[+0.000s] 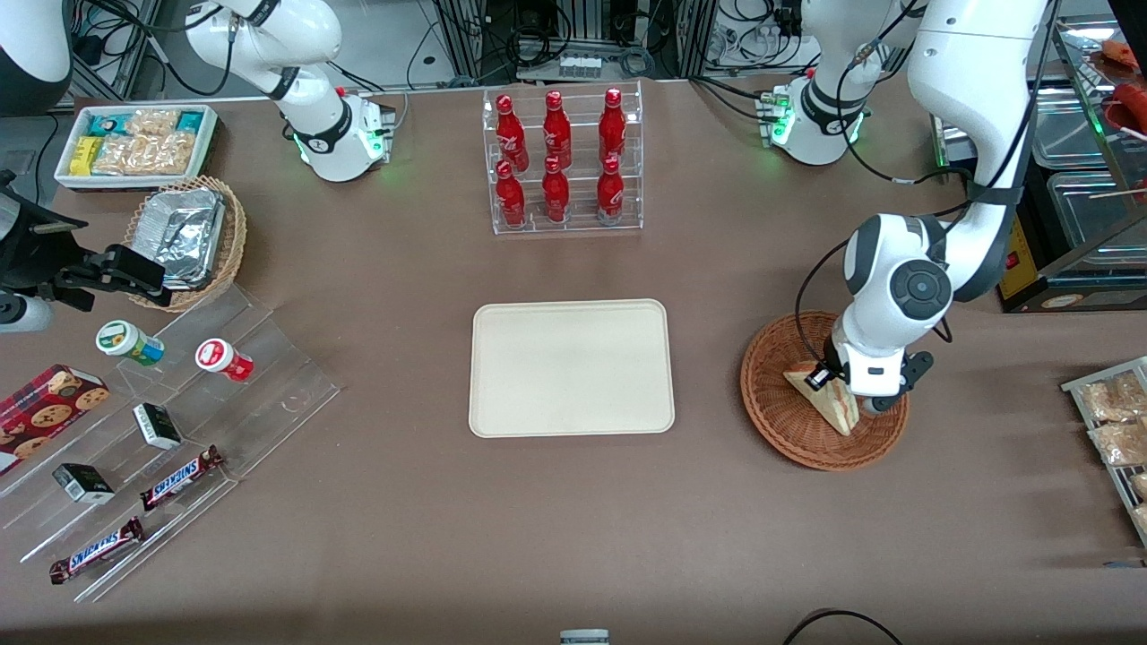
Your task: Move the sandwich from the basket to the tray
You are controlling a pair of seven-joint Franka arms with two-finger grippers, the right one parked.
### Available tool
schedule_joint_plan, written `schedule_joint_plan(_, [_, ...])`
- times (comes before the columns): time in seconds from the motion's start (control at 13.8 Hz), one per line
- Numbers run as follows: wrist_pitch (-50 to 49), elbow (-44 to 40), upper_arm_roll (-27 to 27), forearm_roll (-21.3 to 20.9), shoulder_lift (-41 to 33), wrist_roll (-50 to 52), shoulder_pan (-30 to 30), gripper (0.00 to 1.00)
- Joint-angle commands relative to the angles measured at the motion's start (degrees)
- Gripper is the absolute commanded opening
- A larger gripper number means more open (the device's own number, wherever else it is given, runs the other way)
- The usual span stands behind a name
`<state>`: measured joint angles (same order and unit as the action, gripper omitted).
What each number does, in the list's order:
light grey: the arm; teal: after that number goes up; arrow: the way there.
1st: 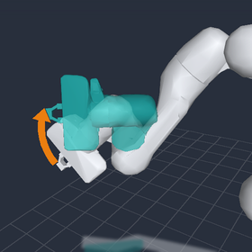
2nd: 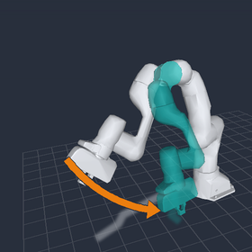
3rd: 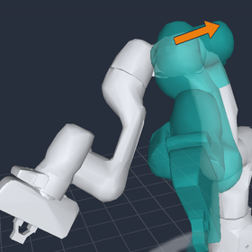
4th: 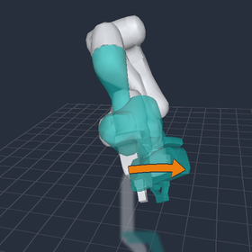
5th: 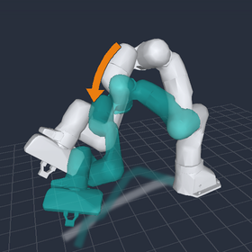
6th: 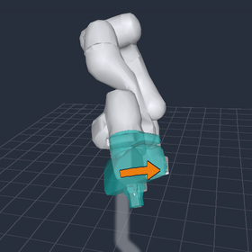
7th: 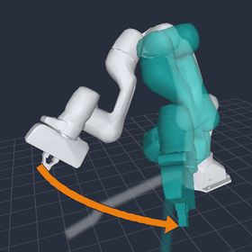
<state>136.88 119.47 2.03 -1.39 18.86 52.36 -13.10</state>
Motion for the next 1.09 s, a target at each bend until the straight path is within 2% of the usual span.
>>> schedule_joint_plan(0.0, [-9.40, -5.80, 0.43, -3.34, -0.57, 1.60, -1.49, 0.00])
schedule_joint_plan(0.29, [-25.75, -14.94, -0.10, -3.80, -4.61, 0.55, -7.02, 0.00])
schedule_joint_plan(0.43, [-29.73, -21.97, -2.37, -3.10, -3.40, 0.55, -10.88, 0.00])
schedule_joint_plan(0.65, [-27.73, -28.13, -5.63, -3.18, 2.74, 1.16, -16.94, 0.00])
schedule_joint_plan(1.01, [-20.79, -39.12, -5.72, -3.71, 17.77, 0.55, -27.76, 0.00])
